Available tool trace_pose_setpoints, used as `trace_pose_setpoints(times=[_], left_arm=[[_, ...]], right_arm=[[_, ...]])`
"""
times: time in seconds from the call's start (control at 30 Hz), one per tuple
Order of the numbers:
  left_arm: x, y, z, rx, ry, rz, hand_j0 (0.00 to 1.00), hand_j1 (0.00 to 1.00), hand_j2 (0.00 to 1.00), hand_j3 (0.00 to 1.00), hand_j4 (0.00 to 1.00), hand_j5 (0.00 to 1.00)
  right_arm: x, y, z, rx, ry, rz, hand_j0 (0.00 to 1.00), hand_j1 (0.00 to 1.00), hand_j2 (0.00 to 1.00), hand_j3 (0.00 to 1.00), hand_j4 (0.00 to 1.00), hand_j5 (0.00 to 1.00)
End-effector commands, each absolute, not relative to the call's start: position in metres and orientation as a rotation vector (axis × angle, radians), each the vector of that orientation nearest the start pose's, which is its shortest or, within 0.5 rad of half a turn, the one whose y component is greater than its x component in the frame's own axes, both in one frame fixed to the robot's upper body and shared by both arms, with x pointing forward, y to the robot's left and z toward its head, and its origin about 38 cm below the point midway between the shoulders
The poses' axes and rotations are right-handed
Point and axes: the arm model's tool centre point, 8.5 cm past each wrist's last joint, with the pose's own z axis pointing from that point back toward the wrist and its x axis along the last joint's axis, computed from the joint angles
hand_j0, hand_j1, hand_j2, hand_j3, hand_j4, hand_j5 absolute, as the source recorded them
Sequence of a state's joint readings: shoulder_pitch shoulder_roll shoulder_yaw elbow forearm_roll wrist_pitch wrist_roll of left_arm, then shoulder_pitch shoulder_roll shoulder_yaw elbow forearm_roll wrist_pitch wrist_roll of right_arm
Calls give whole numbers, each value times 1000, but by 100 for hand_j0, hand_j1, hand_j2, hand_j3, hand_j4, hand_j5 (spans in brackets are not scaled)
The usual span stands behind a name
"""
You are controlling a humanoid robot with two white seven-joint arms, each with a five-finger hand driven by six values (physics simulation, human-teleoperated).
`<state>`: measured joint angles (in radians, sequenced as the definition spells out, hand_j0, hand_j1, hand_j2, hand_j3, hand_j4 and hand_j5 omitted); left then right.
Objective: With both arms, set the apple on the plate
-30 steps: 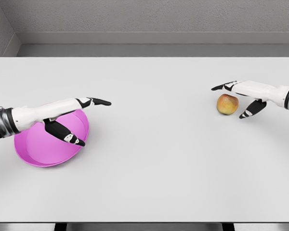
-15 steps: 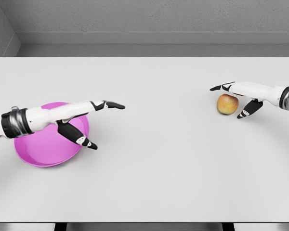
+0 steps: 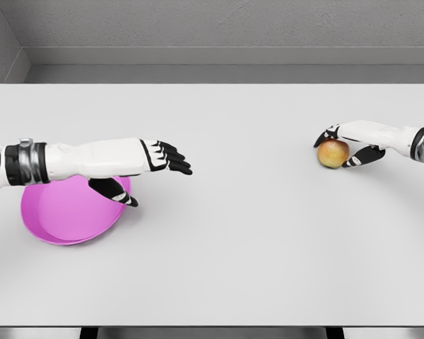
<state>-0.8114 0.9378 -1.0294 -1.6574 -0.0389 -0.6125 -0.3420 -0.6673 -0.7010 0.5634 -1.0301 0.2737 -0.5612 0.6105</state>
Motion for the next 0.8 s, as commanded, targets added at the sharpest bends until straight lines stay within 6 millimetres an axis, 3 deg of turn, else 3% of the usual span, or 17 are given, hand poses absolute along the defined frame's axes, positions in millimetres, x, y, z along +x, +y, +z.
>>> trace_pose_setpoints(times=[0.0,0.1,0.27,0.37,0.47,0.53,0.67,0.7,0.73,0.77], left_arm=[[384,236,228,69,2296,2795,100,100,100,100,100,100],[390,245,246,-23,2279,2791,100,100,100,100,100,100],[391,250,248,-48,2266,2804,100,100,100,100,100,100],[390,250,247,-48,2264,2806,100,100,100,100,100,100],[390,250,247,-55,2254,2809,100,100,100,100,100,100],[391,250,246,-57,2248,2813,100,100,100,100,100,100],[391,250,245,-58,2245,2815,100,100,100,100,100,100],[391,250,245,-58,2246,2815,100,100,100,100,100,100],[391,250,245,-58,2246,2815,100,100,100,100,100,100],[391,250,245,-59,2246,2817,100,100,100,100,100,100]], right_arm=[[472,-366,157,-268,-1250,1720,63,63,63,63,63,63],[472,-364,158,-261,-1266,1730,58,58,58,58,58,58],[471,-354,168,-192,-1380,1675,58,58,58,58,58,58],[463,-291,176,-17,-1492,1763,58,58,58,58,58,58],[463,-232,171,94,-1529,1853,58,58,58,58,58,58],[462,-209,168,140,-1546,1875,58,58,58,58,58,58],[463,-215,169,127,-1543,1865,62,62,62,62,62,62],[464,-219,169,118,-1544,1852,68,68,68,68,68,68],[470,-248,178,50,-1560,1781,100,100,100,100,100,100],[472,-265,183,11,-1570,1739,100,100,100,100,100,100]])
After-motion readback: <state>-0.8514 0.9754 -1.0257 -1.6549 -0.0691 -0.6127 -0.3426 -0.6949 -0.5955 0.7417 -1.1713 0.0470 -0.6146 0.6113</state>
